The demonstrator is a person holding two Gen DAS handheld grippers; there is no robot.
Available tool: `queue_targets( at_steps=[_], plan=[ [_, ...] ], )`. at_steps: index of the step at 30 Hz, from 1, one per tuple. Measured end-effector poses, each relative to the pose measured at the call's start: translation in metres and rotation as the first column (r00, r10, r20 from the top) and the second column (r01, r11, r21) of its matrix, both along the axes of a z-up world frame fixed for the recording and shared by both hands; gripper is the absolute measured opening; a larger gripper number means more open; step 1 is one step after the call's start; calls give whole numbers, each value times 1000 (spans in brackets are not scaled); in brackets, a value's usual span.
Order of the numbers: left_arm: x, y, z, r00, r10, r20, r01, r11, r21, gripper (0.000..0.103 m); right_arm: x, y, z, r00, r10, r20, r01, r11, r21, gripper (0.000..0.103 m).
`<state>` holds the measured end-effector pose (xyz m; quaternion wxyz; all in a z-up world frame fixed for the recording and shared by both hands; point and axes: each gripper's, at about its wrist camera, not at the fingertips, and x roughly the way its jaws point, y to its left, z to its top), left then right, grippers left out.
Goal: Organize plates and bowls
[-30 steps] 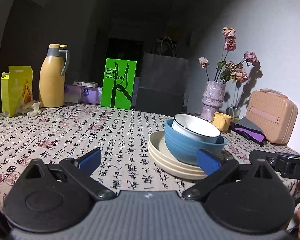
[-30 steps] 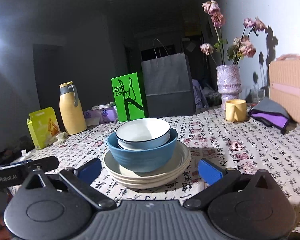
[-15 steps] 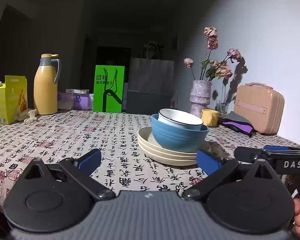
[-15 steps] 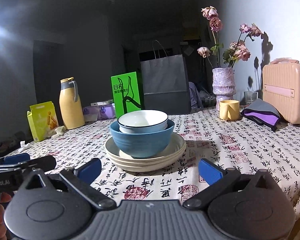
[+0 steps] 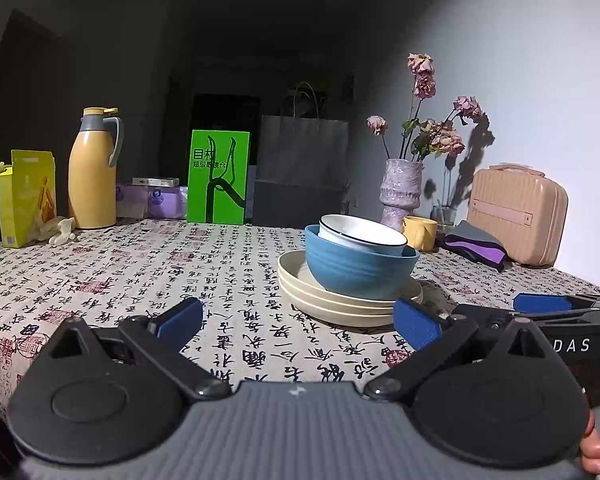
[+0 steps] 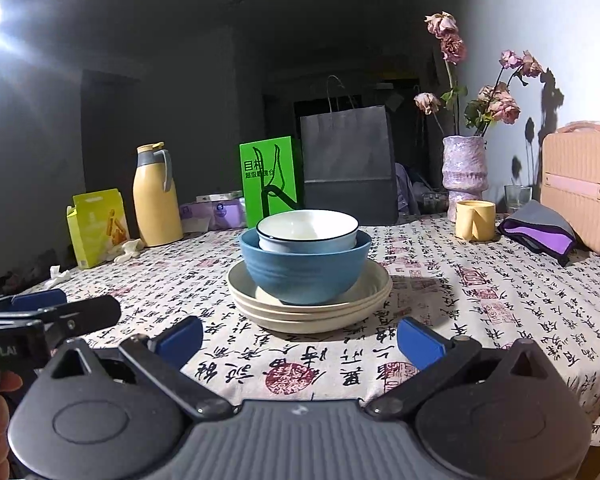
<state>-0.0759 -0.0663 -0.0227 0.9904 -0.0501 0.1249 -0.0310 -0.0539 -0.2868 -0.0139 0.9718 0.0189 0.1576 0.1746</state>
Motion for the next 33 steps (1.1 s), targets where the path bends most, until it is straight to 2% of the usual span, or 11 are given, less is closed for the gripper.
queue_targets(
  at_steps=[33],
  plan=[
    [-1, 2, -4, 1000, 0, -3, 0, 1000, -9, 103, 0, 0, -1, 1000, 2, -5, -2, 1000, 6, 103]
  ],
)
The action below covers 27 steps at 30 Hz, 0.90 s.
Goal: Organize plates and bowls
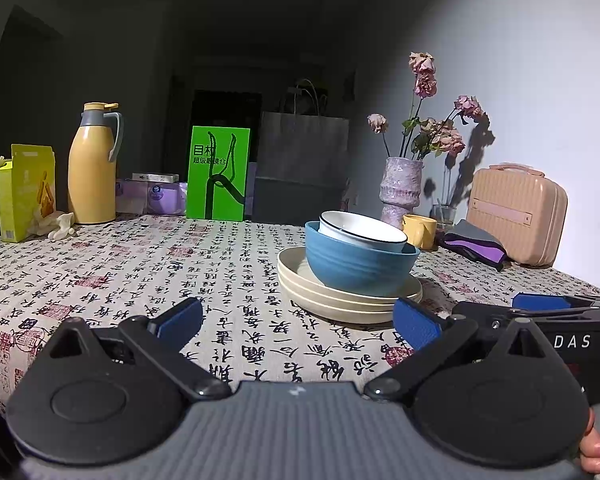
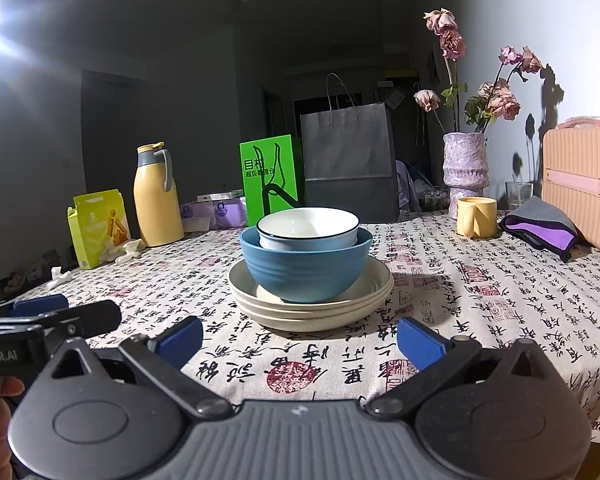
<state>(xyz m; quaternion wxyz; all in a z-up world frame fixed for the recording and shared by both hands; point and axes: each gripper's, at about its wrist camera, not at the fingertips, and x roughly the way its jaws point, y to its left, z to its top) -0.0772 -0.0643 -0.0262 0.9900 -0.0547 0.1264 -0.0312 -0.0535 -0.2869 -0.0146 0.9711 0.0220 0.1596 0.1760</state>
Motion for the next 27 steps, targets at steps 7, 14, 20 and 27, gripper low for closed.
queue_targets(
  at_steps=[7, 14, 20, 27],
  plan=[
    [-1, -2, -1, 1000, -8, 2, 8, 1000, 1, 103, -1, 0, -1, 1000, 0, 1, 0, 1000, 2, 103],
    [-1, -1, 0, 1000, -8, 1, 8, 1000, 0, 103, -1, 0, -1, 1000, 0, 0, 0, 1000, 2, 103],
    [-2, -1, 1, 1000, 2, 6, -2, 1000, 2, 103, -2, 0, -1, 1000, 0, 0, 0, 1000, 2, 103],
    [-2, -2, 1, 1000, 2, 3, -2, 1000, 2, 103, -2, 1, -1, 1000, 0, 1, 0, 1000, 1, 103]
  ],
)
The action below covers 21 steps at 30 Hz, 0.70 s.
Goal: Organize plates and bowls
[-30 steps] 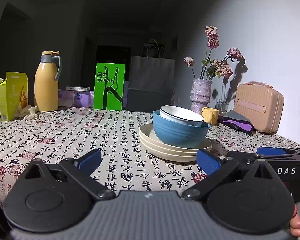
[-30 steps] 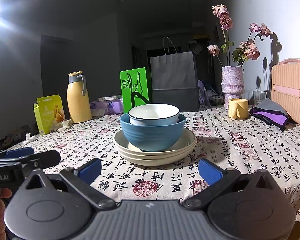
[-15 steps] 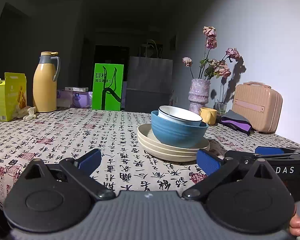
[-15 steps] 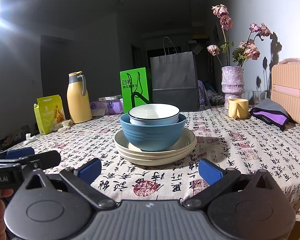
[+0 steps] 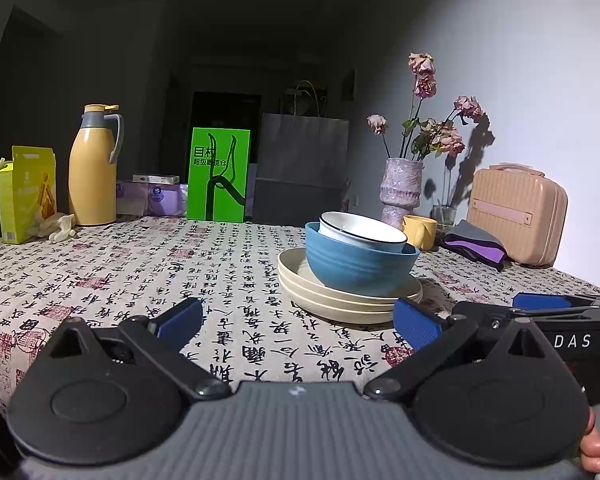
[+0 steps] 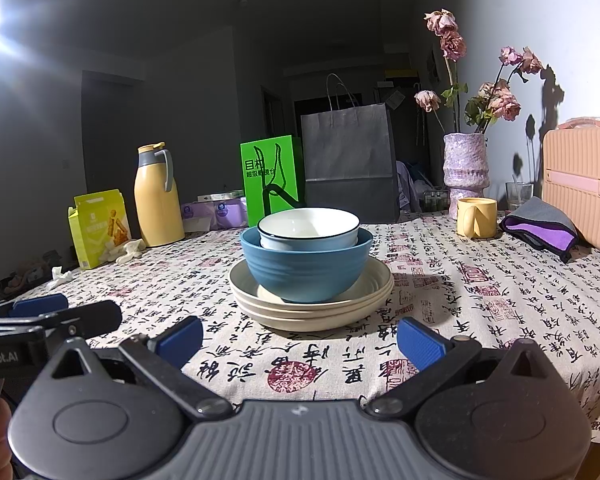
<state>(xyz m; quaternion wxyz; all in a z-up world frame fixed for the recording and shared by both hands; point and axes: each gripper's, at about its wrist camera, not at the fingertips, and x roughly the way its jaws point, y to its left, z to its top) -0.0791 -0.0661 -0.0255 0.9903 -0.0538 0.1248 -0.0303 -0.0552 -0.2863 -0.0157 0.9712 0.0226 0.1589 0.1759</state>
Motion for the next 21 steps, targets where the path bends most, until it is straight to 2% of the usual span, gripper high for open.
queue_targets(
  at_steps=[21],
  plan=[
    [2, 2, -1, 1000, -7, -8, 7, 1000, -11, 103, -2, 2, 0, 1000, 3, 2, -3, 1000, -3, 103]
  ],
)
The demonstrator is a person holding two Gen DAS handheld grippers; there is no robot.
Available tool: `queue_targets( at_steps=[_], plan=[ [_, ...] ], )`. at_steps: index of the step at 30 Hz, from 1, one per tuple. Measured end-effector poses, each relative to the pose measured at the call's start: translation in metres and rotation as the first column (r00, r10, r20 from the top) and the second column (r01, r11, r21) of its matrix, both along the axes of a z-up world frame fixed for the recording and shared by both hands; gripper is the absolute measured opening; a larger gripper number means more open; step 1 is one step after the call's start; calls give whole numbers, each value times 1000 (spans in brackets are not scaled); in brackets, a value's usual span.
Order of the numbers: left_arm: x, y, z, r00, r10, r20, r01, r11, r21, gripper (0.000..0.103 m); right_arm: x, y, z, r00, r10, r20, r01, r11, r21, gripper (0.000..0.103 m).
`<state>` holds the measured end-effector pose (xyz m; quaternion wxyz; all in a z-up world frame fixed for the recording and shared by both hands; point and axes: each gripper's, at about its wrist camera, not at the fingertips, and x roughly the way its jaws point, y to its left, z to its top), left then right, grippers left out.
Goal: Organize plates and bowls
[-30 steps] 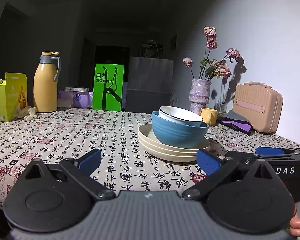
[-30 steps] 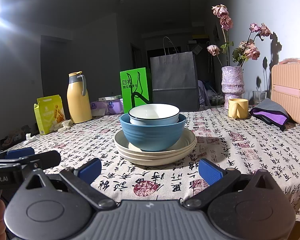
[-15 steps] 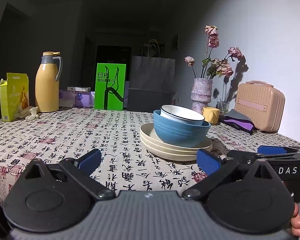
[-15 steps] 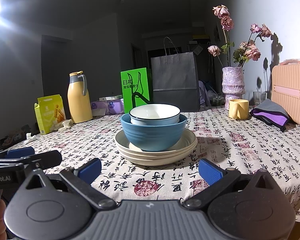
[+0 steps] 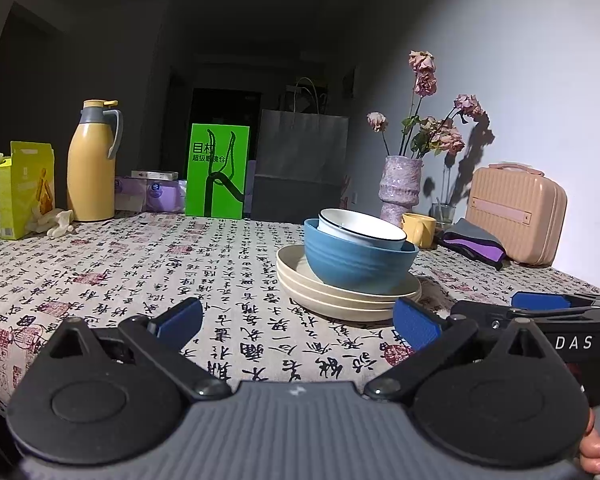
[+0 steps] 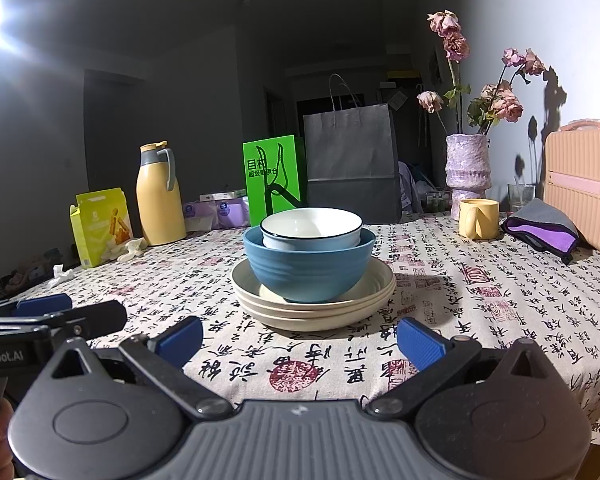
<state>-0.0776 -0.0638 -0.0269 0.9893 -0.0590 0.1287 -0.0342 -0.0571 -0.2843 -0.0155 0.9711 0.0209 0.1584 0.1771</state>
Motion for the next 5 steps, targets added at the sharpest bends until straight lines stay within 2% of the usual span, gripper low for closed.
queue_targets(
  at_steps=[5],
  plan=[
    [0, 0, -1, 1000, 0, -3, 0, 1000, -2, 103, 0, 0, 0, 1000, 0, 0, 0, 1000, 0, 103]
  ],
)
